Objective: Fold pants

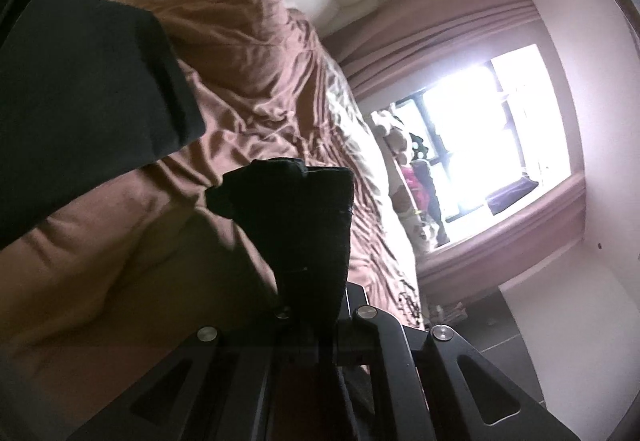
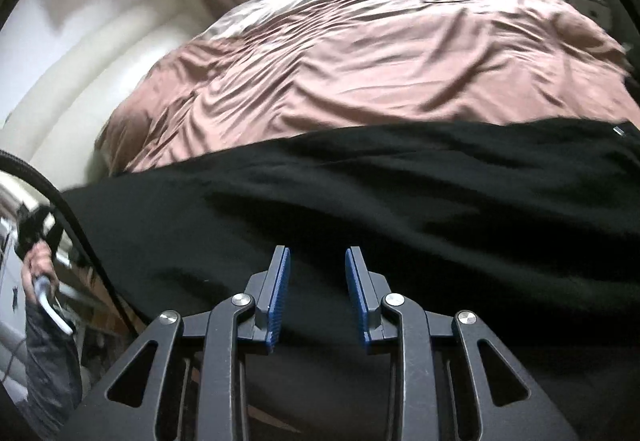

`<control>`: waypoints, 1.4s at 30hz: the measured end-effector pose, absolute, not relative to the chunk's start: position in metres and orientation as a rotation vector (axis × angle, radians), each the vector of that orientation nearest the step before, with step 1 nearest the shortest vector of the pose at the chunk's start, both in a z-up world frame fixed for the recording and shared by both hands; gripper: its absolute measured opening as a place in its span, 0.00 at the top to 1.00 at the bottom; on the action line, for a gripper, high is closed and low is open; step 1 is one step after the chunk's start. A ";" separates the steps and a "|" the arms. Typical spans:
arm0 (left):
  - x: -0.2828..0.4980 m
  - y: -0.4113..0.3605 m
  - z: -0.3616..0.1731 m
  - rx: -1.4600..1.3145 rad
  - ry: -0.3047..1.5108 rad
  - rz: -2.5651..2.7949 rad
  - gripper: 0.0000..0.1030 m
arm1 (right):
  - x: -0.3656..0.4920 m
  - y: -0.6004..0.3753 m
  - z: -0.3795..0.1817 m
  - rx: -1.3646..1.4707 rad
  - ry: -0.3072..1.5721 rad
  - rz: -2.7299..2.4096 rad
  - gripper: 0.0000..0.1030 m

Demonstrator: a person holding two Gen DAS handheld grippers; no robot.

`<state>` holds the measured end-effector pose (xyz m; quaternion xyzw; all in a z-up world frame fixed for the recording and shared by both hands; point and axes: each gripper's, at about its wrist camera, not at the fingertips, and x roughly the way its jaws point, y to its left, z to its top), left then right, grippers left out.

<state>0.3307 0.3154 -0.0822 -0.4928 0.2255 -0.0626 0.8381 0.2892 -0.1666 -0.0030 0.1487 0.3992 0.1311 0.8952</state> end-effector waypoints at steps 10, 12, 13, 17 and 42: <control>0.328 0.315 -0.078 -1.034 0.473 -0.142 0.97 | 0.334 -0.093 -0.025 0.161 0.987 0.322 0.80; 0.327 0.316 -0.082 -1.035 0.479 -0.141 0.97 | 0.339 -0.079 -0.033 0.129 1.026 0.332 0.80; 0.326 0.317 -0.083 -1.035 0.480 -0.140 0.97 | 0.340 -0.074 -0.038 0.104 1.042 0.329 0.81; 0.323 0.319 -0.088 -1.041 0.490 -0.130 0.97 | 0.335 -0.065 -0.043 0.082 1.063 0.335 0.82; 0.294 0.331 -0.126 -1.100 0.525 -0.045 0.97 | 0.386 -0.046 -0.045 0.098 1.089 0.300 0.83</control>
